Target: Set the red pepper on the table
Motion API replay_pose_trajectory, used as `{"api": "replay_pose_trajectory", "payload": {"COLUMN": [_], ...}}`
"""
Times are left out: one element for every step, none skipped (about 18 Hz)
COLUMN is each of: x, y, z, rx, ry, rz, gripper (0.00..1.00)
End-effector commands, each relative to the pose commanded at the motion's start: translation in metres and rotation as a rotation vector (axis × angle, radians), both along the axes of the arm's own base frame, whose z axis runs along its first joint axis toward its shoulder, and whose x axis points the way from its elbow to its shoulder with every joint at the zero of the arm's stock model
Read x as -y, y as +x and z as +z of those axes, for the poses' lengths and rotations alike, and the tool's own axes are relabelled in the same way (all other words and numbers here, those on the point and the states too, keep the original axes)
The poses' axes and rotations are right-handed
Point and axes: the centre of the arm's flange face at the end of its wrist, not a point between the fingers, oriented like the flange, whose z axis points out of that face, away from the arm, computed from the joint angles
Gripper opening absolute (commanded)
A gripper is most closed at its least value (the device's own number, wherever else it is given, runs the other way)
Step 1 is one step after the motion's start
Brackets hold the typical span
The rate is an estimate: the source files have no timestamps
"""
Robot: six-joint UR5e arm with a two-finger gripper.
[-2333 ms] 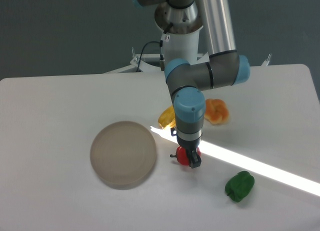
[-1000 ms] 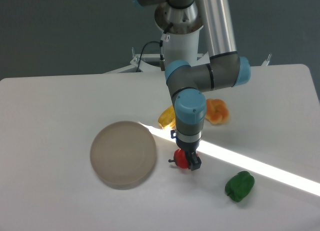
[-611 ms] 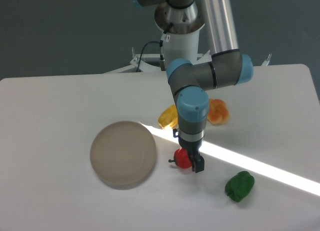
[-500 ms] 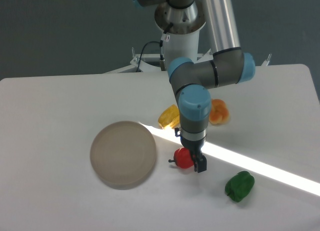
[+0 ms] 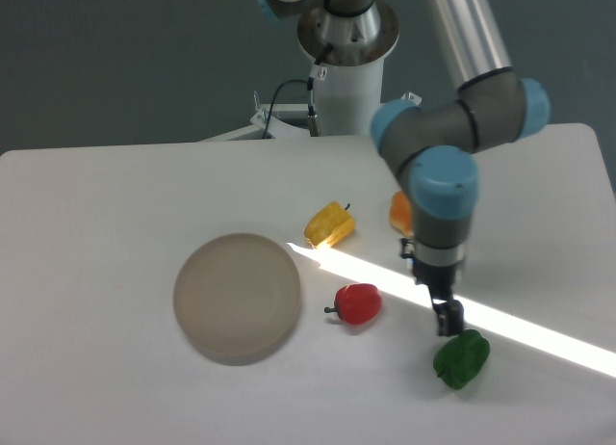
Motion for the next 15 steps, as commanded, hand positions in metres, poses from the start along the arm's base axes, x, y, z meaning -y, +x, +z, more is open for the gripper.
{"api": "replay_pose_trajectory", "payload": {"x": [-0.006, -0.006, -0.003, -0.002, -0.003, -0.005, -0.004, -0.003, -0.003, -0.003, -0.003, -0.002, -0.002, -0.002, -0.002], "y": [-0.011, -0.021, -0.034, -0.047, -0.054, -0.059, -0.064, -0.070, -0.074, -0.074, -0.076, -0.077, -0.077, -0.076, -0.075], "z": [0.000, -0.001, -0.004, -0.007, -0.008, -0.008, -0.009, -0.009, -0.013, -0.016, -0.017, -0.018, -0.018, -0.016, -0.013], "rx": [-0.011, -0.018, -0.025, -0.033, -0.040, -0.047, -0.050, -0.057, -0.058, -0.054, -0.052, -0.051, -0.050, -0.052, -0.055], "ry": [0.008, 0.010, 0.009, 0.014, 0.016, 0.016, 0.017, 0.020, 0.019, 0.019, 0.019, 0.018, 0.019, 0.021, 0.023], "rz": [0.002, 0.002, -0.002, 0.001, -0.002, -0.009, -0.012, -0.012, -0.006, -0.006, -0.007, -0.005, -0.001, 0.009, 0.017], "gripper": [1.00, 1.00, 1.00, 1.00, 1.00, 1.00, 1.00, 1.00, 1.00, 1.00, 1.00, 1.00, 1.00, 1.00, 1.00]}}
